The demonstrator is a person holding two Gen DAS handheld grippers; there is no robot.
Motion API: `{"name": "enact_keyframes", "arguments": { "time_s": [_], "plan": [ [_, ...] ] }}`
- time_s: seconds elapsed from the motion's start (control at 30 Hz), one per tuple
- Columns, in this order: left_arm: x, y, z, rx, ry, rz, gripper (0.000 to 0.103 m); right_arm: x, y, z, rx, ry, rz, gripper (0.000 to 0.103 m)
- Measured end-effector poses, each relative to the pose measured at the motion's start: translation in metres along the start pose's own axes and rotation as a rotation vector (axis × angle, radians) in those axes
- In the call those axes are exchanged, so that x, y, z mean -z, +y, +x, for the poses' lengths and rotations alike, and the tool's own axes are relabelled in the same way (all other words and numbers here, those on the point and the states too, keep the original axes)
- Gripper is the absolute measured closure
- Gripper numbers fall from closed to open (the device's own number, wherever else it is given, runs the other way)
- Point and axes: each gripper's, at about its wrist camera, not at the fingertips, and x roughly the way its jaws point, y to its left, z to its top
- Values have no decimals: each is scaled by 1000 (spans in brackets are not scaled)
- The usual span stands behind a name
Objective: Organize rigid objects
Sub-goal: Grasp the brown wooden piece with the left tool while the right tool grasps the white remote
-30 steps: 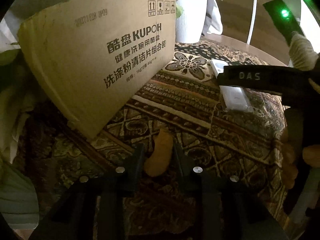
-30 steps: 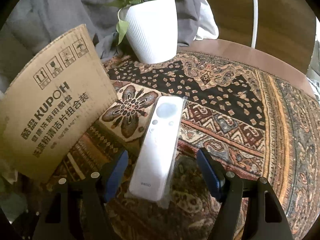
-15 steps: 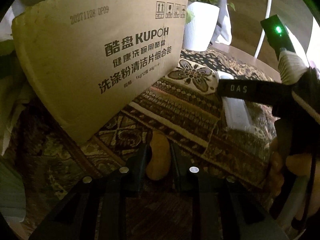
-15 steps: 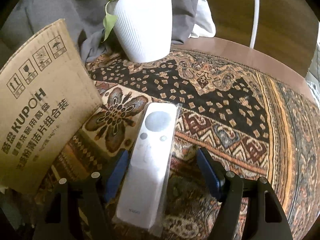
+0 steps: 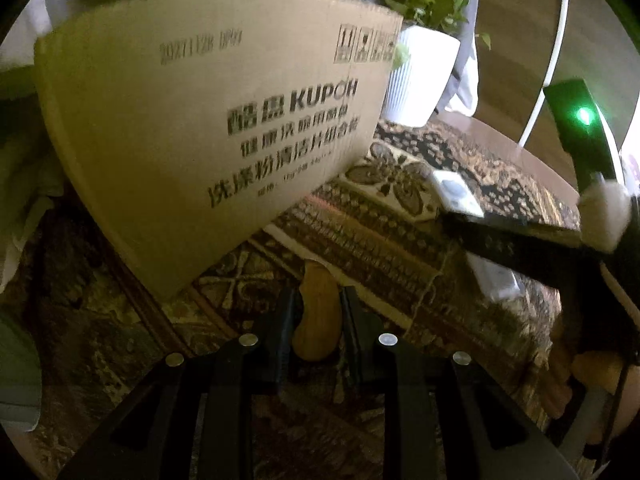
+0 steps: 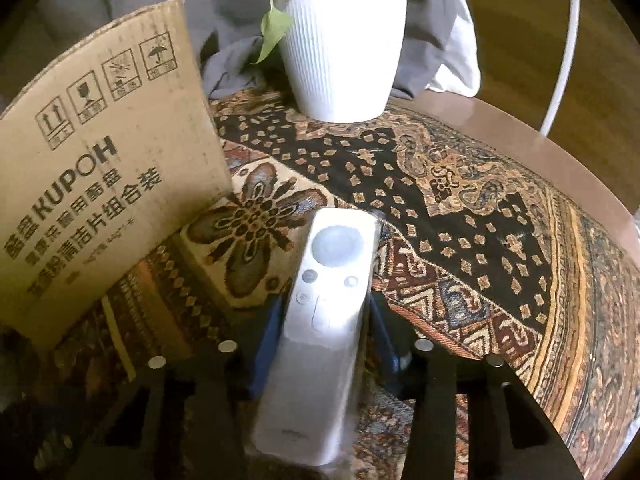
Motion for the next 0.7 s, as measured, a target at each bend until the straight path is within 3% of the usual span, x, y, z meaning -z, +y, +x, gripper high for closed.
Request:
{"name": "enact_keyframes", "arguments": {
  "time_s": [0.23, 0.5, 0.7],
  "plan": [
    [-6, -18, -7, 29, -25, 9, 79, 5, -12, -11, -59, 40, -29, 62],
    [6, -17, -1, 4, 15, -8, 79, 20, 7, -16, 50, -33, -231, 60],
    [6, -17, 3, 26, 15, -18, 79, 17, 6, -14, 31, -39, -250, 60]
  ]
}}
